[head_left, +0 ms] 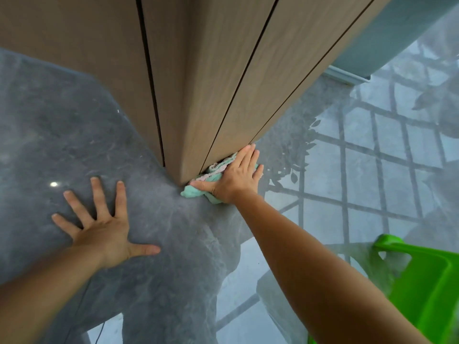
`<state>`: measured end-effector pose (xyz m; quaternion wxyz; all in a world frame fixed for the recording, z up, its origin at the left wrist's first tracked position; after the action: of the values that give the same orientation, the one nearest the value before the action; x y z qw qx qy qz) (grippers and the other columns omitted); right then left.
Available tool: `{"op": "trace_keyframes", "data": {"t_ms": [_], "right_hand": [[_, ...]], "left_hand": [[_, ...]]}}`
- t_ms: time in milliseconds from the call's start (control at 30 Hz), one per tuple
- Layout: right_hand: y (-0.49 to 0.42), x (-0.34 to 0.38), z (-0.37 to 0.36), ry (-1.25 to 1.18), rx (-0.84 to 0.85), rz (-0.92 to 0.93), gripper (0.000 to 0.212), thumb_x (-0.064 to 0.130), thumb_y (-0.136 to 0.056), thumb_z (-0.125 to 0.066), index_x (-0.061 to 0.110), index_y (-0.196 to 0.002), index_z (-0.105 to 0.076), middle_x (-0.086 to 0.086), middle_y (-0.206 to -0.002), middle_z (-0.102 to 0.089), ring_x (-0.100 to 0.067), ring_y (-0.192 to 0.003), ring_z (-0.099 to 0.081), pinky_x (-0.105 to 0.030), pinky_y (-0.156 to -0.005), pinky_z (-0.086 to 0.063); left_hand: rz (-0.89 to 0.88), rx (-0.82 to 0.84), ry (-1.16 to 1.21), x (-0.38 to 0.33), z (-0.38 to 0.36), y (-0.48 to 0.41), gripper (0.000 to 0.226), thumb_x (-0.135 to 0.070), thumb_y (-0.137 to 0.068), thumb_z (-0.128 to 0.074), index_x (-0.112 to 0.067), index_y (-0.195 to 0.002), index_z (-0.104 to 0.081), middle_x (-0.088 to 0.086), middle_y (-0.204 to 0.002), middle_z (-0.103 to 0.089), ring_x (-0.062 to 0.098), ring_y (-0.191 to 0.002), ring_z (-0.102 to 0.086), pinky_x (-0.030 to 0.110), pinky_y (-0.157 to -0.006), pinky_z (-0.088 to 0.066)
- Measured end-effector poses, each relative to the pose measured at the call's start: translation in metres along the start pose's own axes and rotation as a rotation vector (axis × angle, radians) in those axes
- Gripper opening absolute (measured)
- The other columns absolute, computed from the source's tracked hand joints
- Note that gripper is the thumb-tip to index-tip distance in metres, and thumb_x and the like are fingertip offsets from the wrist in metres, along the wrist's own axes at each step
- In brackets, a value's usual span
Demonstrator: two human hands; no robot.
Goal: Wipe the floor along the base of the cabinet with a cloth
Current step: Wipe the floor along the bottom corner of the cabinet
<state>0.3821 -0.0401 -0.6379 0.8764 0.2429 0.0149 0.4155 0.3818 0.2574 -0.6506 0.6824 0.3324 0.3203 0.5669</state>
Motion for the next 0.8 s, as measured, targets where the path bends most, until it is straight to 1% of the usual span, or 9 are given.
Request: {"op": "trace_keyframes", "data": {"t_ms": [167,267,333,367,467,500,633,700,800], "right_hand": [[-0.034,-0.03,0.016,0.077,0.04,-0.066,0.174,0.102,-0.018,-0.041,0.003,-0.145,0.028,-0.012,-0.16,0.025,-0.03,-0.148,0.023,-0.052,-0.118,0.009],[-0.054,-0.068,0.041,0.102,0.026,-0.219,0.165,0.094,-0.036,-0.057,0.003,-0.147,0.024,-0.014,-0.161,0.02,-0.033,-0.149,0.017,-0.054,-0.12,0.002],[-0.061,-0.083,0.055,0.079,0.027,-0.283,0.158,0.087,-0.045,-0.064,0.002,-0.149,0.02,-0.014,-0.163,0.015,-0.035,-0.149,0.013,-0.055,-0.121,-0.002],[-0.06,-0.079,0.056,0.069,0.042,-0.272,0.161,0.088,-0.042,-0.064,0.002,-0.149,0.019,-0.015,-0.163,0.015,-0.036,-0.149,0.012,-0.055,-0.121,-0.003],[-0.039,-0.039,0.032,0.056,0.118,-0.173,0.18,0.097,-0.014,-0.053,0.003,-0.146,0.025,-0.015,-0.161,0.021,-0.035,-0.148,0.018,-0.053,-0.119,0.003],[-0.029,-0.028,0.022,0.035,0.131,-0.164,0.182,0.096,-0.012,-0.053,0.003,-0.145,0.028,-0.015,-0.16,0.023,-0.035,-0.148,0.021,-0.052,-0.12,0.005],[0.007,0.005,-0.008,-0.04,0.131,-0.132,0.18,0.094,-0.018,-0.059,0.001,-0.141,0.033,-0.018,-0.158,0.027,-0.036,-0.146,0.025,-0.052,-0.118,0.009],[0.028,0.024,-0.024,-0.064,0.138,-0.071,0.178,0.091,-0.023,-0.066,0.001,-0.14,0.035,-0.018,-0.158,0.029,-0.036,-0.144,0.029,-0.052,-0.116,0.013],[0.058,0.05,-0.043,-0.074,0.145,0.042,0.175,0.084,-0.031,-0.073,-0.001,-0.142,0.033,-0.02,-0.157,0.03,-0.036,-0.143,0.032,-0.051,-0.116,0.015]], "left_hand": [[-0.004,0.021,0.001,-0.002,-0.001,0.002,0.16,-0.1,-0.007,-0.036,-0.034,-0.117,0.059,0.007,-0.124,0.069,0.045,-0.101,0.064,0.075,-0.1,0.018],[-0.012,0.009,0.0,-0.001,-0.001,0.0,0.16,-0.101,-0.006,-0.032,-0.033,-0.12,0.058,0.009,-0.125,0.069,0.046,-0.099,0.065,0.076,-0.1,0.015],[-0.008,0.01,-0.001,-0.001,0.0,-0.001,0.161,-0.101,-0.006,-0.032,-0.032,-0.121,0.057,0.01,-0.126,0.068,0.049,-0.104,0.062,0.077,-0.1,0.014],[-0.005,0.01,0.003,0.0,0.001,0.0,0.161,-0.101,-0.007,-0.032,-0.032,-0.12,0.058,0.011,-0.127,0.067,0.05,-0.107,0.06,0.078,-0.1,0.013],[-0.014,0.015,0.014,0.0,-0.001,0.0,0.161,-0.101,-0.004,-0.029,-0.032,-0.12,0.058,0.011,-0.128,0.066,0.05,-0.106,0.061,0.077,-0.098,0.016],[-0.016,0.016,0.019,0.0,-0.001,0.0,0.161,-0.101,-0.003,-0.028,-0.032,-0.12,0.058,0.011,-0.129,0.066,0.05,-0.105,0.062,0.076,-0.096,0.018],[-0.008,0.031,0.021,-0.001,-0.002,0.0,0.161,-0.101,-0.002,-0.027,-0.033,-0.121,0.057,0.009,-0.128,0.067,0.048,-0.105,0.062,0.073,-0.092,0.023],[0.0,0.018,0.019,-0.002,-0.001,0.0,0.162,-0.101,-0.003,-0.029,-0.033,-0.122,0.056,0.01,-0.128,0.067,0.05,-0.108,0.06,0.076,-0.097,0.019],[-0.004,-0.01,0.004,-0.005,-0.001,0.002,0.162,-0.1,-0.01,-0.038,-0.032,-0.124,0.054,0.01,-0.13,0.066,0.053,-0.121,0.05,0.078,-0.102,0.01]]}}
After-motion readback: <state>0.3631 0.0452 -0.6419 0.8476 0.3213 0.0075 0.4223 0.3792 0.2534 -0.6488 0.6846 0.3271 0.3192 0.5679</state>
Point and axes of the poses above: each hand's wrist, its own y-axis away from the middle knuckle, its own z-axis out of the back of the hand, x = y × z, the point moved 10 cm from there along -y, towards the middle knuckle
